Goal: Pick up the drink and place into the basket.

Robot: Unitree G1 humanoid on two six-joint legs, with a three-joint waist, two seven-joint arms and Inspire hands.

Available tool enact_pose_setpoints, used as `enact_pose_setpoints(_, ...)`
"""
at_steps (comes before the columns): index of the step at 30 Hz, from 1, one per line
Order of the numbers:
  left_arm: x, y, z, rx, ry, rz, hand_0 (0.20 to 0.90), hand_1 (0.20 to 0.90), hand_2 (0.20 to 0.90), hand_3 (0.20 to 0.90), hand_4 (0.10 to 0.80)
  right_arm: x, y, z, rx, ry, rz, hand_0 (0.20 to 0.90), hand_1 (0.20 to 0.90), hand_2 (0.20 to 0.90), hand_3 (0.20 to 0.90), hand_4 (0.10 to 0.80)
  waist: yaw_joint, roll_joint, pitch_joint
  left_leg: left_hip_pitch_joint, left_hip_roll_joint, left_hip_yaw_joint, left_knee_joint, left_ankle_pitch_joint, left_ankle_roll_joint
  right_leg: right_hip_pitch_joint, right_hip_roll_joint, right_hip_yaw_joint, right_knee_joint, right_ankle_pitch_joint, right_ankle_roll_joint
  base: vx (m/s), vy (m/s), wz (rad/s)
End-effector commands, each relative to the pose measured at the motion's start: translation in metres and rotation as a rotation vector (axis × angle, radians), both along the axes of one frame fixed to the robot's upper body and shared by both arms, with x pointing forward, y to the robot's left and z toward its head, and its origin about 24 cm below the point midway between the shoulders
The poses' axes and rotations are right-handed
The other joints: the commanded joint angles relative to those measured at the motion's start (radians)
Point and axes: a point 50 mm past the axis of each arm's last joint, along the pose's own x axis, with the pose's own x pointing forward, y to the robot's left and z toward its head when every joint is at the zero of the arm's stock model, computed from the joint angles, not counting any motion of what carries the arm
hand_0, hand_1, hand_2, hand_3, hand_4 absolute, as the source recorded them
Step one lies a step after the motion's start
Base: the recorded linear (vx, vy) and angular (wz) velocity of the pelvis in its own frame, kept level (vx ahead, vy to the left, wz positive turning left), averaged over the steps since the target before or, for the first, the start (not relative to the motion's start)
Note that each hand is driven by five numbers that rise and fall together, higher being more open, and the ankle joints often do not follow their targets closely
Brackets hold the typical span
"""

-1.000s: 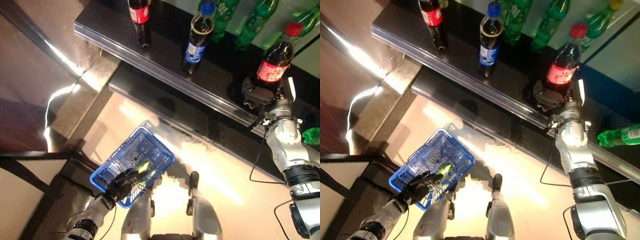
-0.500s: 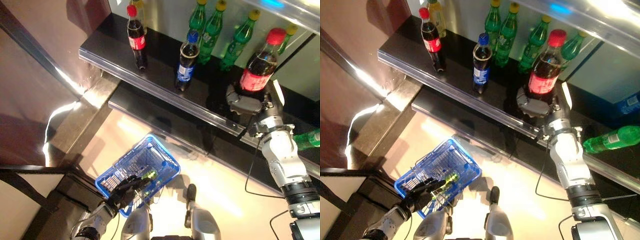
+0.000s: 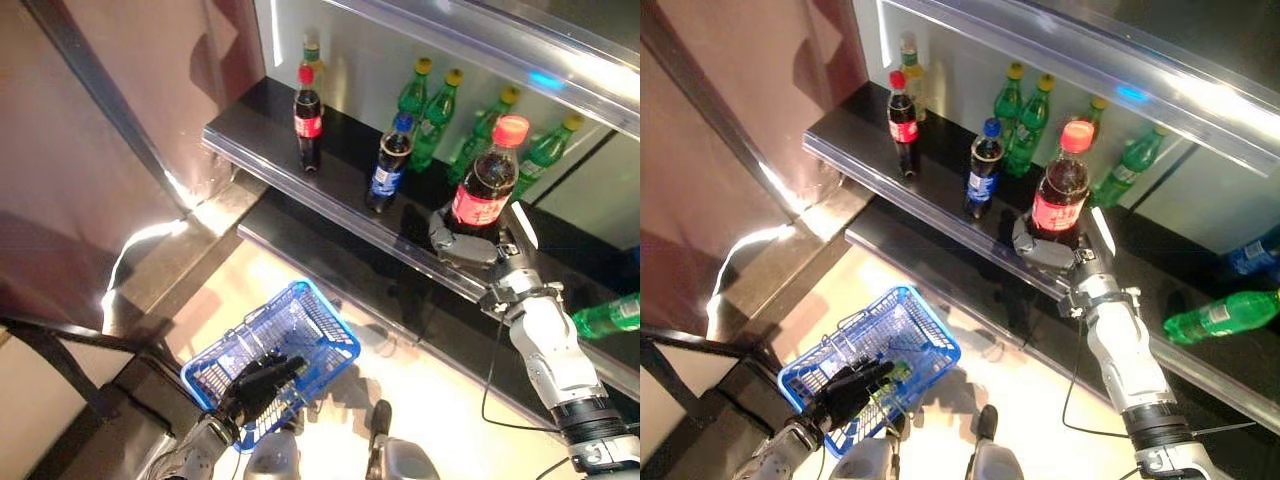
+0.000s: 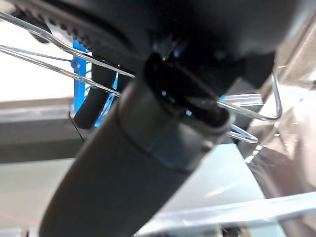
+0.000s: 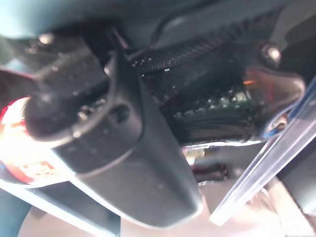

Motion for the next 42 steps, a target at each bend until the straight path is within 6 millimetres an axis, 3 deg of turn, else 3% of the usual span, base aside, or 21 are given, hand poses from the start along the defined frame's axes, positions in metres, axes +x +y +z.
enact_pose_setpoints(1, 0.036, -0.012, 0.048, -0.129, -0.329, -0.037, 0.3, 0.3, 0.3, 0.2, 0.1, -0.003, 0.023, 0.058, 0.017, -0.305, 0.123, 0.3, 0.3, 0.3, 0.2, 0.1, 0.03, -0.014, -0.24, 0.026, -0.028, 0.014, -0.002, -0.055, 0.0, 0.048, 0.041, -0.053, 0.033, -0.086, 0.002, -0.003, -0.02, 0.22)
enact_pose_setpoints(14, 0.052, -0.035, 0.109, -0.24, -0.559, -0.117, 0.3, 0.3, 0.3, 0.2, 0.1, 0.002, 0.05, 0.061, 0.008, -0.315, 0.199, 0.3, 0.3, 0.3, 0.2, 0.1, 0.098, -0.02, -0.24, 0.016, -0.028, -0.039, -0.003, -0.037, -0.005, 0.069, 0.04, -0.111, 0.035, -0.09, -0.003, 0.001, -0.022, 0.18)
enact_pose_setpoints(42, 0.051, -0.068, 0.194, -0.366, -0.853, -0.304, 0.3, 0.3, 0.3, 0.2, 0.1, -0.014, 0.095, 0.057, -0.004, -0.316, 0.413, 0.3, 0.3, 0.3, 0.2, 0.1, 0.129, -0.02, -0.26, 0.012, -0.04, -0.074, -0.003, -0.036, 0.0, 0.078, 0.034, -0.128, 0.03, -0.089, 0.006, 0.001, 0.0, 0.02)
